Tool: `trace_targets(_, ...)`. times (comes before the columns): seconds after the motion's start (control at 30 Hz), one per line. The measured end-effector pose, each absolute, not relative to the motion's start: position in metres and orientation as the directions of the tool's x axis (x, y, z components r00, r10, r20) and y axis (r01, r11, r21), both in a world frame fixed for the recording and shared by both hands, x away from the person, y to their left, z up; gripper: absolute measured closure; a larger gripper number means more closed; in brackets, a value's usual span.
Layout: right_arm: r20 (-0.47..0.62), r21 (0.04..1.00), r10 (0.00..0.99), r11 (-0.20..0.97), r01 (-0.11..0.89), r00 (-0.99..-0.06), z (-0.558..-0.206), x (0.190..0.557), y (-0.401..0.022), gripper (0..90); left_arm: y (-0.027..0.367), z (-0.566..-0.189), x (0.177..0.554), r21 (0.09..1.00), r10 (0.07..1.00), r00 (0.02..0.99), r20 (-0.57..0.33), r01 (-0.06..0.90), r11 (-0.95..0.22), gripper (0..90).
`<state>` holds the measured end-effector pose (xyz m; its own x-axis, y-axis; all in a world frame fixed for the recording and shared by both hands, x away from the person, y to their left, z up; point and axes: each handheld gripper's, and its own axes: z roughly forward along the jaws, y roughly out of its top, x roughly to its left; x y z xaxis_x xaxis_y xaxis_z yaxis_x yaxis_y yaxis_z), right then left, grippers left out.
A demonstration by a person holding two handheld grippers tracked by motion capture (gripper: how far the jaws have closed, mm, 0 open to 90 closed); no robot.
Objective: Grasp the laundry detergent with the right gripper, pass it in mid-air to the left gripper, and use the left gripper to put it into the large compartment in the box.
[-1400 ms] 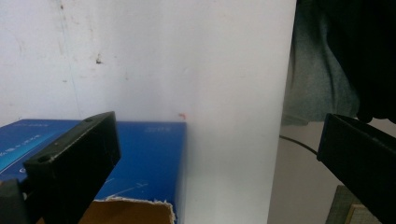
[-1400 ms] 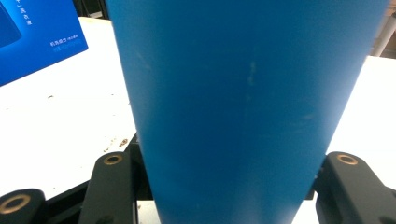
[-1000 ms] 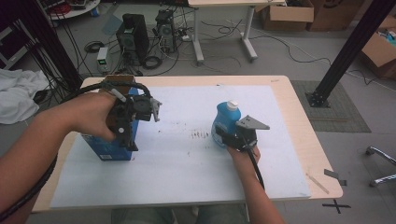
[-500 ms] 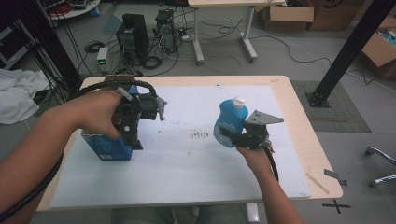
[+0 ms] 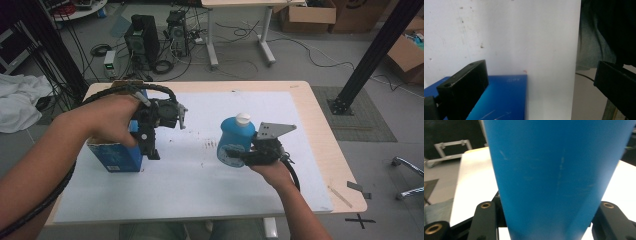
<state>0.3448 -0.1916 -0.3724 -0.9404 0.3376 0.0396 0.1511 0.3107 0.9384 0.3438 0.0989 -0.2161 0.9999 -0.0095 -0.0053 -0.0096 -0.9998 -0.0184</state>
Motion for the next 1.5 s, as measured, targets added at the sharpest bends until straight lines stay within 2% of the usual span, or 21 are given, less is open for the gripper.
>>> trace_targets(0.33,0.032,0.940,0.208,0.327,0.100,-0.978,-0.372,0.341,-0.161,44.8,0.088,-0.213,0.343,0.021,-0.021,1.000,-0.002,-0.021,-1.000,0.1)
trace_targets(0.8,0.014,0.935,0.066,0.354,0.037,-0.998,-0.373,0.334,-0.113,45.4,0.074,-0.216,0.338,0.025,-0.042,0.999,-0.011,-0.041,-0.999,0.1)
trace_targets(1.07,0.013,0.931,0.013,0.365,0.017,-1.000,-0.375,0.333,-0.088,45.5,0.067,-0.219,0.336,0.030,-0.055,0.998,-0.017,-0.054,-0.998,0.1)
trace_targets(1.5,0.014,0.926,-0.014,0.376,0.007,-1.000,-0.373,0.335,-0.061,45.7,0.062,-0.223,0.333,0.032,-0.062,0.998,-0.013,-0.061,-0.998,0.1)
